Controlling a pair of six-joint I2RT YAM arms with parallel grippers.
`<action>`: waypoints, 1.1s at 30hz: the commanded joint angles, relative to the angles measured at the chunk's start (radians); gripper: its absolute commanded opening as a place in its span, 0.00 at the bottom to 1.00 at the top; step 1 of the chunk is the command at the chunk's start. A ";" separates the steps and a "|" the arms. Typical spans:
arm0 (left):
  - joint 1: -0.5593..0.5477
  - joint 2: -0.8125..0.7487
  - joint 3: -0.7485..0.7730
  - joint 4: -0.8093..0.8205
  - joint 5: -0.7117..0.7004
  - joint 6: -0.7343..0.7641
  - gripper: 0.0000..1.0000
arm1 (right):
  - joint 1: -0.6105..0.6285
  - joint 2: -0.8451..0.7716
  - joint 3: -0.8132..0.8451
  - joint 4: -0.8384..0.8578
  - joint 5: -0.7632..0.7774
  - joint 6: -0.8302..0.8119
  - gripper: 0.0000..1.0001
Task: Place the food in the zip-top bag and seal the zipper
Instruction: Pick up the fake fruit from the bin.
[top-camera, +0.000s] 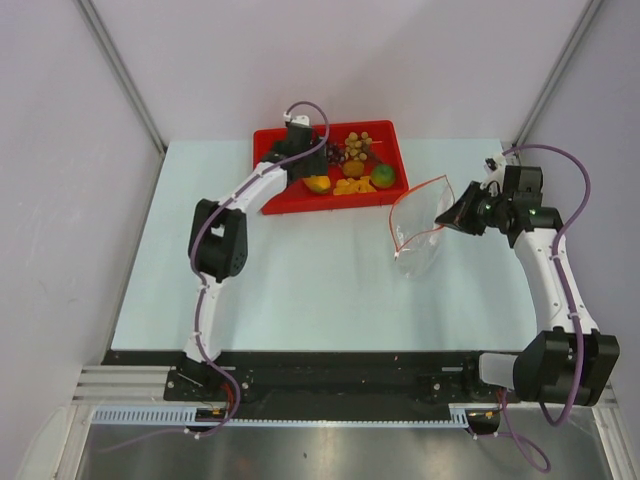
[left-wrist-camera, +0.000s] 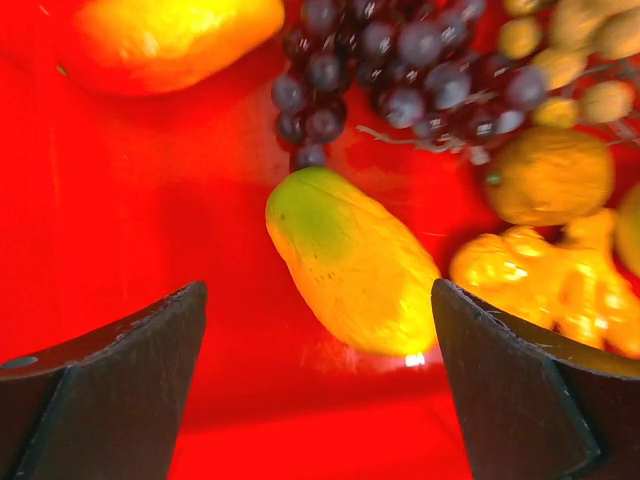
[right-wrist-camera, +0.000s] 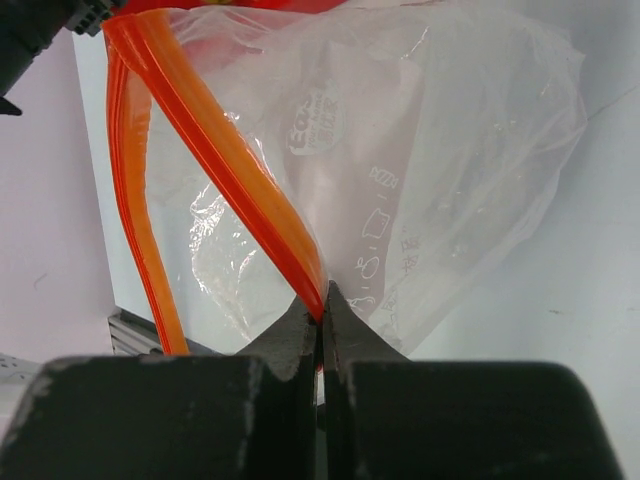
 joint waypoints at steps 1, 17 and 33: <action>-0.004 0.065 0.090 -0.006 -0.034 -0.031 0.97 | 0.007 0.018 -0.002 0.037 0.017 0.006 0.00; -0.002 0.146 0.128 -0.055 0.067 -0.071 0.90 | 0.010 0.056 -0.022 0.071 -0.018 0.024 0.00; -0.010 -0.298 -0.160 0.193 0.146 0.014 0.40 | 0.022 0.033 -0.106 0.233 -0.297 0.177 0.00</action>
